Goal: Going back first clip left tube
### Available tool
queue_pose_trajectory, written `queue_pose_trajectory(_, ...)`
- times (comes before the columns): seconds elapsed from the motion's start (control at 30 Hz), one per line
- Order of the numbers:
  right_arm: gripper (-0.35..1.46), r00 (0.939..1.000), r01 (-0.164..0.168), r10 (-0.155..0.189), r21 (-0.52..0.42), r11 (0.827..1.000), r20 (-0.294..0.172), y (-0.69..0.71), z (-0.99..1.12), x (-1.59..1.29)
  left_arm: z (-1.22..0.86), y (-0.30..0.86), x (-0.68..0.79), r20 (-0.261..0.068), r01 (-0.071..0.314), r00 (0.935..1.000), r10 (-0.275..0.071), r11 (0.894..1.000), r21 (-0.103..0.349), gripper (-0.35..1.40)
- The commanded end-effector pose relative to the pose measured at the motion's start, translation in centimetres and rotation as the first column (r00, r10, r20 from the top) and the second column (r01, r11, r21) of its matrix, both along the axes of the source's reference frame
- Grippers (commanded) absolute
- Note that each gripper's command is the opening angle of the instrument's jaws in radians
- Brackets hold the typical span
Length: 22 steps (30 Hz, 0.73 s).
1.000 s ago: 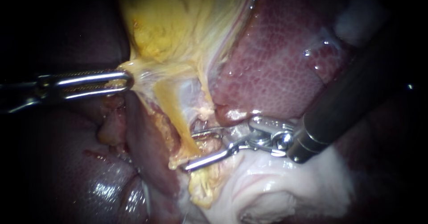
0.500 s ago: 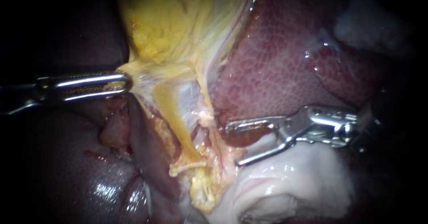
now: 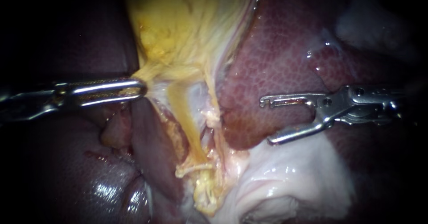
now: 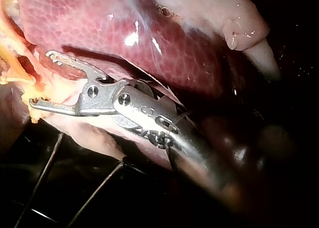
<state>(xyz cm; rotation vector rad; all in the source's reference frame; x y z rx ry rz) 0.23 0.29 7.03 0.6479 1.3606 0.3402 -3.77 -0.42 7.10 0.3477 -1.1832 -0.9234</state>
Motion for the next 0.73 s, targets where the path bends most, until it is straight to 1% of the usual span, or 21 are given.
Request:
queue_pose_trajectory(0.03, 0.60, 1.0000, 0.000, 0.000, 0.000, 1.000, 0.000, 0.00, 0.00, 0.00, 0.07, -0.01, -0.08, 0.001, -0.006, 1.0000, 0.006, 1.000, 0.000, -0.35)
queue_pose_trajectory(0.07, 0.60, 1.0000, 0.000, 0.000, 0.000, 1.000, 0.000, -0.01, 0.00, 0.00, 0.12, -0.02, -0.12, 0.005, -0.008, 1.0000, 0.008, 1.000, 0.004, -0.35)
queue_pose_trajectory(0.2, 0.60, 1.0000, 0.001, -0.001, -0.001, 1.000, 0.000, -0.01, -0.01, 0.00, 0.26, -0.04, -0.28, 0.002, -0.023, 0.9997, 0.023, 1.000, 0.004, -0.35)
queue_pose_trajectory(0.33, 0.60, 1.0000, 0.001, -0.001, -0.001, 1.000, 0.000, -0.01, -0.02, 0.00, 0.31, -0.05, -0.38, 0.002, -0.028, 0.9996, 0.028, 1.000, 0.008, -0.35)
queue_pose_trajectory(0.43, 0.60, 1.0000, 0.000, 0.000, -0.001, 1.000, 0.000, -0.01, -0.02, 0.00, 0.31, -0.06, -0.40, 0.005, -0.033, 0.9995, 0.033, 0.999, 0.008, -0.35)
queue_pose_trajectory(0.73, 0.60, 1.0000, 0.000, 0.000, -0.001, 1.000, 0.000, -0.02, -0.04, 0.01, 0.30, -0.05, -0.37, 0.007, -0.035, 0.9994, 0.035, 0.999, 0.009, -0.35)
